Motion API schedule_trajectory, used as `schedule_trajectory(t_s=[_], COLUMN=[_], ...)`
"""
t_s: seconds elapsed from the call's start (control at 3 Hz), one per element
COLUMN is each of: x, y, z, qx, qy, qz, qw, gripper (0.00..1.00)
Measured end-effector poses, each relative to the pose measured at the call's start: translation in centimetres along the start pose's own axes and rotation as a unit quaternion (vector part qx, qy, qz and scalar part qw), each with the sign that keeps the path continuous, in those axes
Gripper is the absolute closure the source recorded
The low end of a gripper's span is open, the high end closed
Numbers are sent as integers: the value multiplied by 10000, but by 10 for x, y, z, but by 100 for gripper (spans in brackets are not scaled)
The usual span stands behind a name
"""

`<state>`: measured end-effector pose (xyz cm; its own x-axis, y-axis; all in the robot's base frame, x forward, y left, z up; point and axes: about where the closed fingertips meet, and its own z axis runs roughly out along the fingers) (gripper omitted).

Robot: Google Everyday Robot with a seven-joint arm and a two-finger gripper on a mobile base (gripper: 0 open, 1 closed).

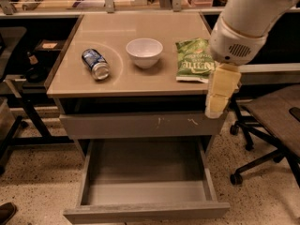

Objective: Place pepsi can into middle drawer

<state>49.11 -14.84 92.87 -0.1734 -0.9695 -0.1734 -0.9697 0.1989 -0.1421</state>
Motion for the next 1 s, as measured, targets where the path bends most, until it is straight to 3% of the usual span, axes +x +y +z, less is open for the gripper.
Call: schedule_trajectory(t_s=[0.33,0.67,1.0], x=[-2,-16,-44], y=[-1,1,-13], z=[1,7,17], qx=[2,266,504], qy=[-7,179,484], qz=[-11,122,464], qw=[10000,9994,9965], gripper=[0,0,0])
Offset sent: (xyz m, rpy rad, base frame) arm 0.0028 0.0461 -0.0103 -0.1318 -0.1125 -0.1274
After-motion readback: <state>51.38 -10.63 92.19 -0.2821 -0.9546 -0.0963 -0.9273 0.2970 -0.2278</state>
